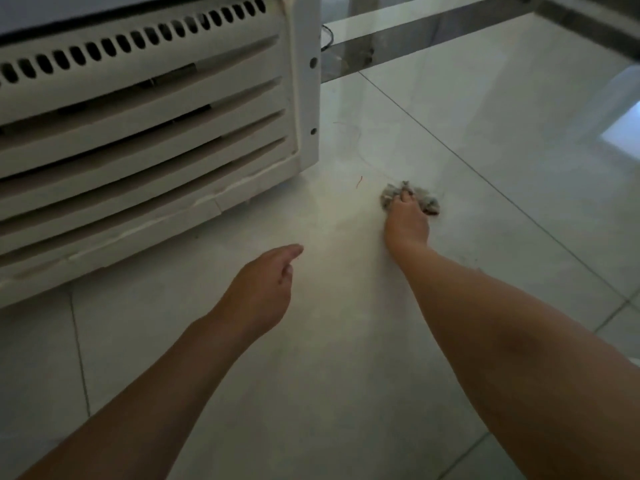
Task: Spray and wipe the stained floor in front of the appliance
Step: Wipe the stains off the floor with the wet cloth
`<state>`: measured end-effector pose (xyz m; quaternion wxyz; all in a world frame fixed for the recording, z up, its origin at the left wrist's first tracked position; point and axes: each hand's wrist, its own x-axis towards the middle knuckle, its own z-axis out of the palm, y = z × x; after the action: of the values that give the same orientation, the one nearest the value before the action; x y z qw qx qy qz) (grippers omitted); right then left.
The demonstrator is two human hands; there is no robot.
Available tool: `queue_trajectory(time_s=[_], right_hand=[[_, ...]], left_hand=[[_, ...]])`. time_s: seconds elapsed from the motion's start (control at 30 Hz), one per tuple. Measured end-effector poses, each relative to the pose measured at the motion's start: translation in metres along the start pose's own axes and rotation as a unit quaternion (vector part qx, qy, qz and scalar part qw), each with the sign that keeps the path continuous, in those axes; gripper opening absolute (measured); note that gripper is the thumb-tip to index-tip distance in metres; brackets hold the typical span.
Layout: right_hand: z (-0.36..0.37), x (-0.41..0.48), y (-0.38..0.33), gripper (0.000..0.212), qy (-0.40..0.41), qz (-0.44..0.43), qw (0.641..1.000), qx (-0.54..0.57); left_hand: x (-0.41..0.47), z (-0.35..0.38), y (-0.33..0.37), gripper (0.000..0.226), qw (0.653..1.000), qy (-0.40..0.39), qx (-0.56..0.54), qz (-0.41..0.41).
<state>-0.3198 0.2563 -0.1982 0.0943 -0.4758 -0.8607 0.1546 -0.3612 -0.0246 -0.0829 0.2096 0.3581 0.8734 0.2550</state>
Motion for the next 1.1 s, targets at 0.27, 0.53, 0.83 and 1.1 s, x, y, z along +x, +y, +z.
queue_trajectory(time_s=[0.27, 0.53, 0.83, 1.1], right_hand=[[-0.024, -0.078, 0.087, 0.045, 0.049, 0.185, 0.981, -0.028], [-0.032, -0.176, 0.09, 0.046, 0.023, 0.258, 0.964, -0.055], [-0.028, -0.324, 0.038, 0.044, -0.015, 0.13, 0.991, -0.024], [-0.005, -0.444, -0.018, 0.057, -0.066, -0.119, 0.987, 0.08]], left_hand=[[-0.05, -0.002, 0.016, 0.04, 0.999, -0.036, -0.014, 0.036], [-0.108, -0.02, -0.002, 0.041, 0.996, -0.074, 0.052, 0.026], [-0.195, -0.056, -0.06, 0.042, 0.981, -0.096, 0.155, -0.062], [-0.246, -0.084, -0.121, 0.046, 0.96, -0.09, 0.206, -0.164]])
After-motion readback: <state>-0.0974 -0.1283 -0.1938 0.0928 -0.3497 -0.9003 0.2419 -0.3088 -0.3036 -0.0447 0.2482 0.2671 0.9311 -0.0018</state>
